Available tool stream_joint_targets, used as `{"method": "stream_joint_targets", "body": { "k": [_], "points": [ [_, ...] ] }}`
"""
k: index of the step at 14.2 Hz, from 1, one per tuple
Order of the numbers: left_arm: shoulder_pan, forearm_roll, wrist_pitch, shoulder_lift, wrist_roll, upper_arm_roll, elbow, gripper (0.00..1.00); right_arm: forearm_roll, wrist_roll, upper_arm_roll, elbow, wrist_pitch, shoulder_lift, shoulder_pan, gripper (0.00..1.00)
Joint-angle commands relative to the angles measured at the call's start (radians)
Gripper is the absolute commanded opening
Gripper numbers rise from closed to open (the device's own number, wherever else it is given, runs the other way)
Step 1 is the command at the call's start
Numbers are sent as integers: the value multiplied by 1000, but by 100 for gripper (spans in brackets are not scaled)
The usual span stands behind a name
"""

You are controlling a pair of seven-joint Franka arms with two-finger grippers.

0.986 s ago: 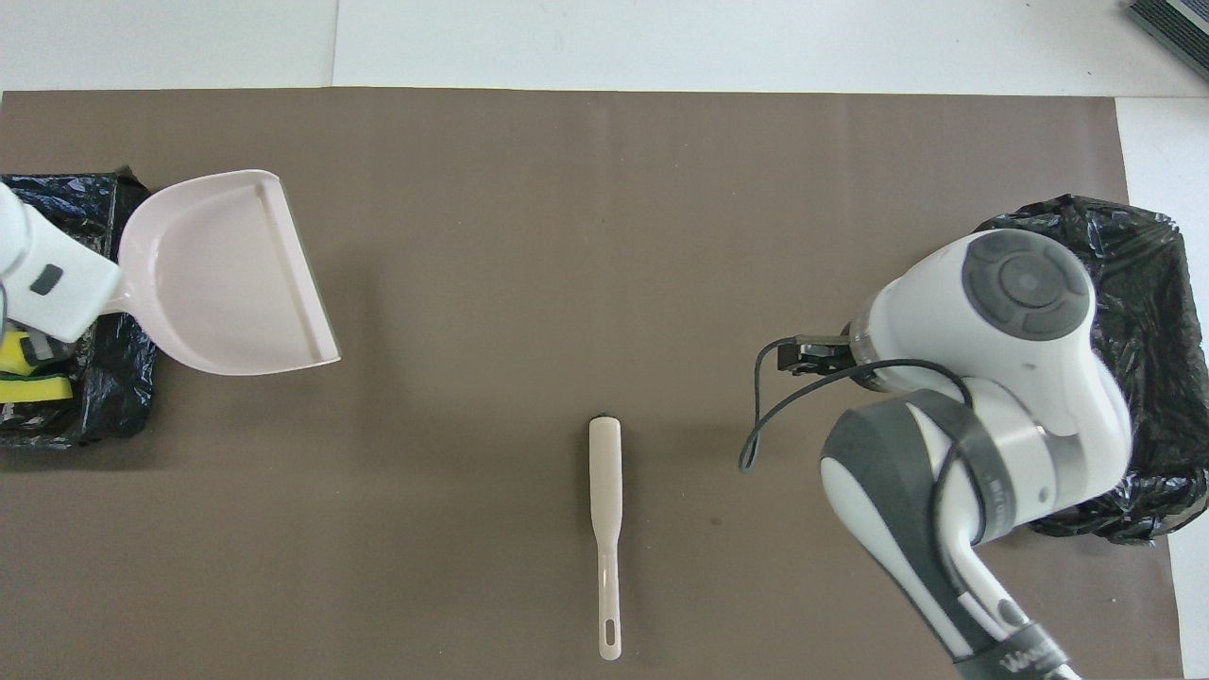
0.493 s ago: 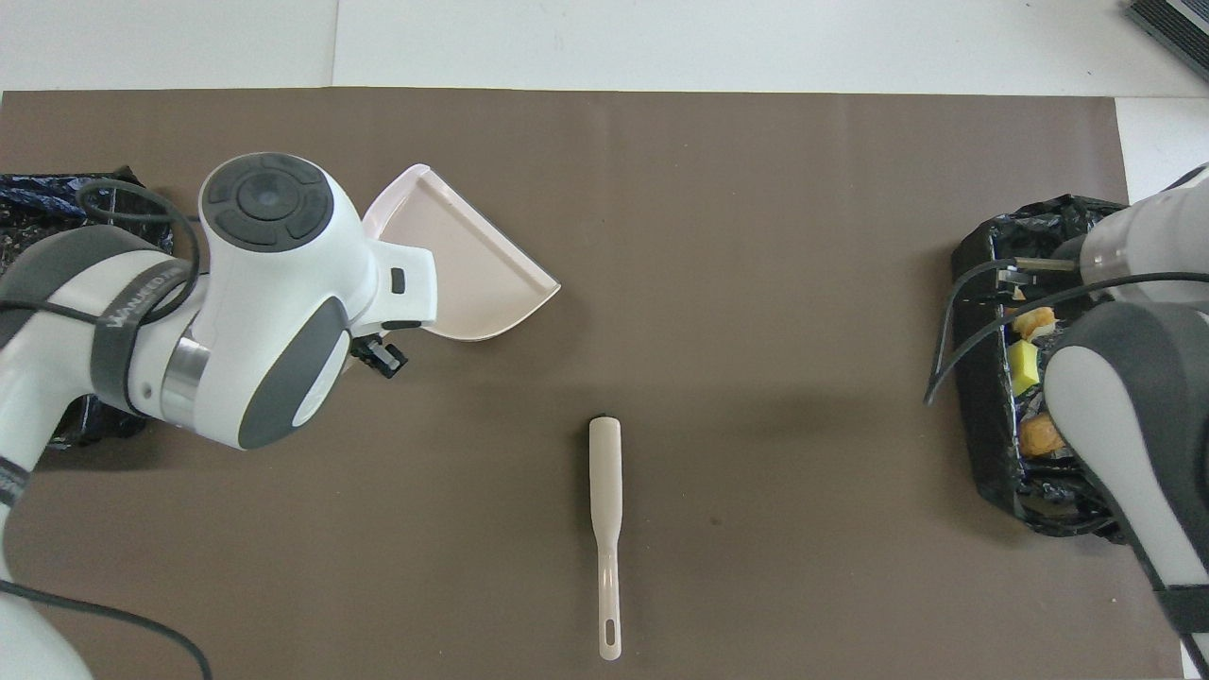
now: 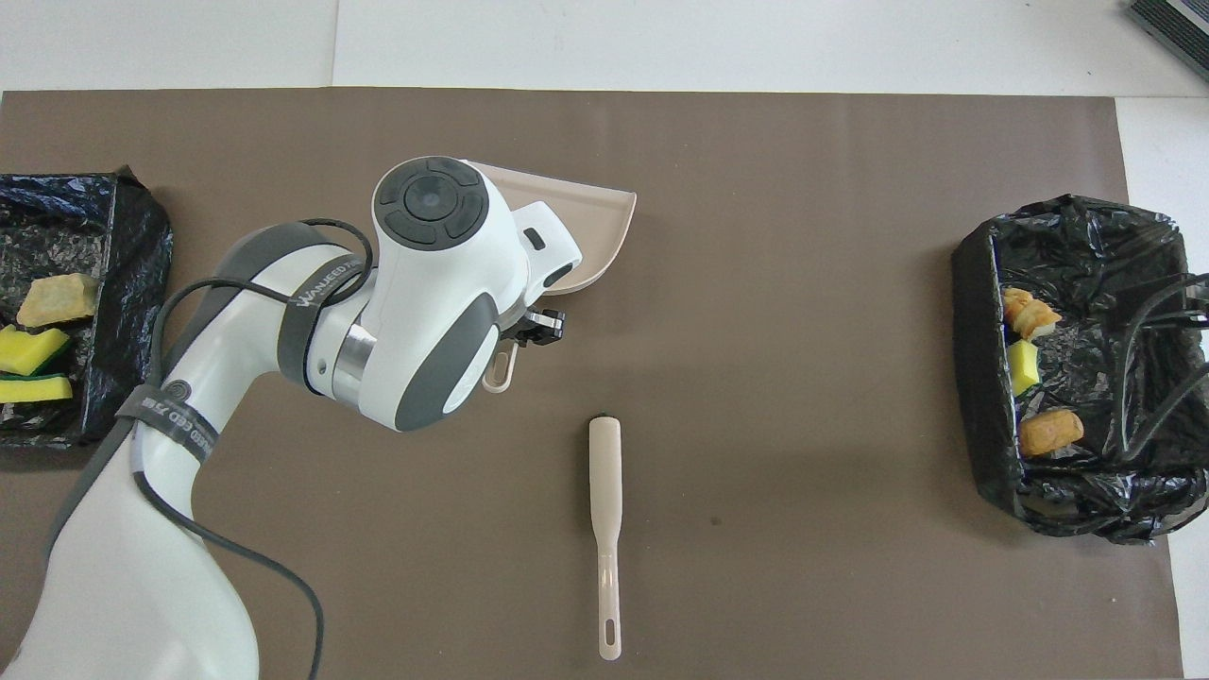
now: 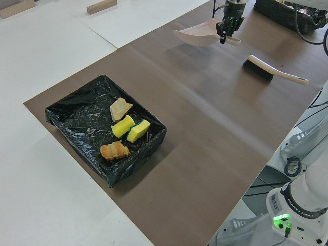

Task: Sweep and dump trash in bin
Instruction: 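Set the dustpan on the mat with the left gripper and release it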

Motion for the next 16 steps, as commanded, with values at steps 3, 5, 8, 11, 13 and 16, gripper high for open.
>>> {"method": "stream_joint_targets", "body": {
  "k": [3, 5, 8, 11, 13, 16],
  "points": [
    [-69, -16, 54, 104, -202, 22, 105, 0, 41, -29, 22, -37, -13, -23, -2, 100],
    [-111, -8, 76, 155, -203, 23, 126, 0, 61, -67, 22, -37, -13, -25, -3, 100],
    [-116, -15, 96, 169, -199, 22, 125, 12, 58, -96, 20, -39, -8, -25, -5, 100],
    [-121, -15, 103, 161, -196, 22, 116, 73, 58, -96, 22, -27, -27, -19, -5, 100],
    [-116, -16, 98, 141, -194, 22, 90, 100, 50, -98, 23, -2, -63, -14, -12, 100],
    [-72, -16, 87, -18, -196, 30, -66, 100, 44, -103, 49, -22, -64, -26, -23, 100]
  ]
}}
